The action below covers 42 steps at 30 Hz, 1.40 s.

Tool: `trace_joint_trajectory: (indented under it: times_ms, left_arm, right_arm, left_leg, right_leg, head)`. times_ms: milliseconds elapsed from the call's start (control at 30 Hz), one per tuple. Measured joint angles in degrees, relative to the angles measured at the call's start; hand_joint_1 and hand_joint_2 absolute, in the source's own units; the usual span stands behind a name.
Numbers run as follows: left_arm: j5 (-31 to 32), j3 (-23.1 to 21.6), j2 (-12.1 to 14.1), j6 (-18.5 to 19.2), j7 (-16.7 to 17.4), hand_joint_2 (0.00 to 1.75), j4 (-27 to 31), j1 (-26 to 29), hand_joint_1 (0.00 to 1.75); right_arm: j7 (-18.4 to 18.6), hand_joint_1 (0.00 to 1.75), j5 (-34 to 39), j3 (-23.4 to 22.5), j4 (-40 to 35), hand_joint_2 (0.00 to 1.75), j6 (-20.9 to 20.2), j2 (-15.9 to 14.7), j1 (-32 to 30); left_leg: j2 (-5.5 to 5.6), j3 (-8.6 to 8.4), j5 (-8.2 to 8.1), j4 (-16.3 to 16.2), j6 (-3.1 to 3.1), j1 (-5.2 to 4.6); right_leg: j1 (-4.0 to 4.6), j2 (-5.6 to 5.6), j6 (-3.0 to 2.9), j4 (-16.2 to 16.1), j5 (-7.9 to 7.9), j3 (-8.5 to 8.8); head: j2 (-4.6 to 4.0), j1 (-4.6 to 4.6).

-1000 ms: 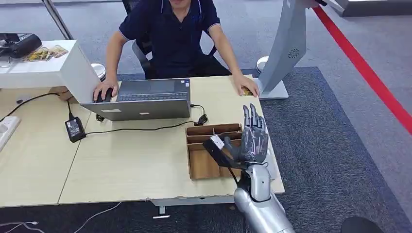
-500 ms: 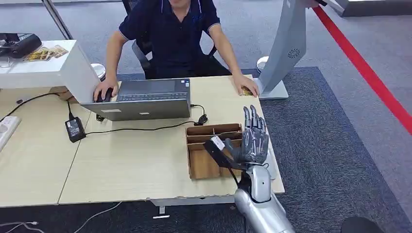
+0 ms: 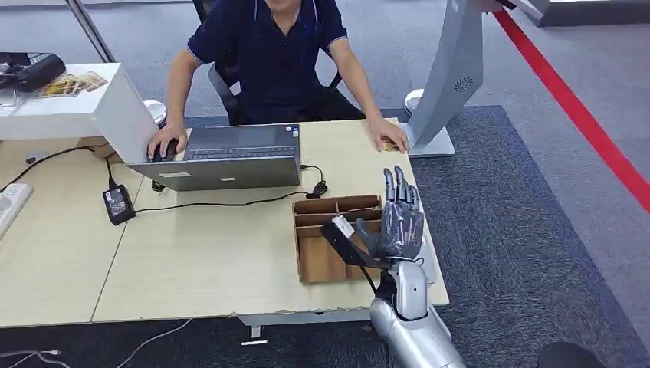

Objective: Pass the card to the sensor for recognition and then transmit it.

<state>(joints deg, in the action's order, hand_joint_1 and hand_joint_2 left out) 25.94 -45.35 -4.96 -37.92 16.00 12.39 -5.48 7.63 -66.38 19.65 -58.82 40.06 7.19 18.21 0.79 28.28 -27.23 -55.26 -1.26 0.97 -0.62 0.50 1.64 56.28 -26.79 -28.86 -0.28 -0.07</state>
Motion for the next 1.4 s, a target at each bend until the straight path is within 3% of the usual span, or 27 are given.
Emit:
trace_joint_trajectory:
  times_ms: [1400]
  left_arm:
    - [1.0,-1.5,0.0,0.1,-0.4,1.75,0.0,-0.2,0.00]
  right_arm:
    - [-0.2,0.00,0.5,0.6,4.8,1.75,0.0,0.8,3.7]
  left_leg:
    - [0.01,0.01,0.00,0.0,0.00,0.00]
  right_leg:
    - [0.00,0.00,0.00,0.0,0.00,0.00]
  head:
    - [0.00,0.00]
